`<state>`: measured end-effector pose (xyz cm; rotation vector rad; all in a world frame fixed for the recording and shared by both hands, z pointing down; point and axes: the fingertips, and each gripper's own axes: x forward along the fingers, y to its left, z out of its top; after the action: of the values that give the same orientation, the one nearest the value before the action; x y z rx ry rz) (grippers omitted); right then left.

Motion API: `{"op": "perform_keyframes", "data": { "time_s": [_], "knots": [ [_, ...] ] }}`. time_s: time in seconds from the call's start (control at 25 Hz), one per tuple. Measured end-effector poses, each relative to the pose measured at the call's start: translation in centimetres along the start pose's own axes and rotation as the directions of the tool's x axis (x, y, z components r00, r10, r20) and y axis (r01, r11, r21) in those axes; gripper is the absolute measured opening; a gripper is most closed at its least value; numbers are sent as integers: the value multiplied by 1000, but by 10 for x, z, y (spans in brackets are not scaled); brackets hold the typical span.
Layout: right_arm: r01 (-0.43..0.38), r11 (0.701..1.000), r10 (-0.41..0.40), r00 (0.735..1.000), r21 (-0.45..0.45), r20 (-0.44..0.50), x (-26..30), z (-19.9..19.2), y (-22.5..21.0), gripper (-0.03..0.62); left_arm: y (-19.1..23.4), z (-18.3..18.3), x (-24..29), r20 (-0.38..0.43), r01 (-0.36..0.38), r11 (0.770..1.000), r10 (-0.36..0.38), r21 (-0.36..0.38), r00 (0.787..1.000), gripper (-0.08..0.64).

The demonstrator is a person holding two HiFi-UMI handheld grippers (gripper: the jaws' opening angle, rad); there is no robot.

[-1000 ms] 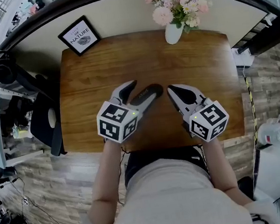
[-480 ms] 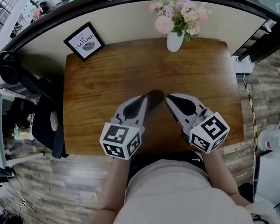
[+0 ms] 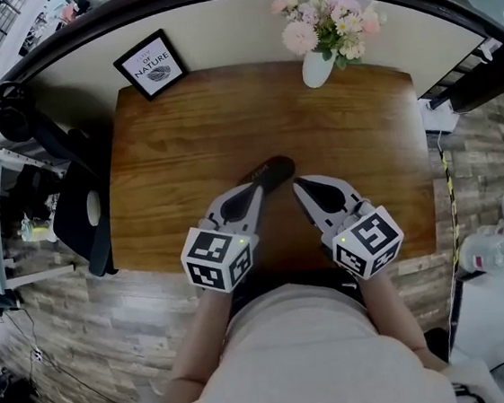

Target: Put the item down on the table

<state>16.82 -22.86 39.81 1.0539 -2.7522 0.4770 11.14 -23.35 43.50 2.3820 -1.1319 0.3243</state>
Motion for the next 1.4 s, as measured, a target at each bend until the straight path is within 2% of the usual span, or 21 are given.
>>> {"op": "perform_keyframes", "data": {
  "time_s": [0.36,1.4],
  "knots": [
    [-14,1000,14,999,-2,-30,1,-9,-2,9,-7,-9,6,-34,22,999,-20,47,999,11],
    [-27,999,27,1000,-19,-16,5,-7,-1,9,-11,-10,13,-48,49,998,-47,44,998,11]
  ]
}}
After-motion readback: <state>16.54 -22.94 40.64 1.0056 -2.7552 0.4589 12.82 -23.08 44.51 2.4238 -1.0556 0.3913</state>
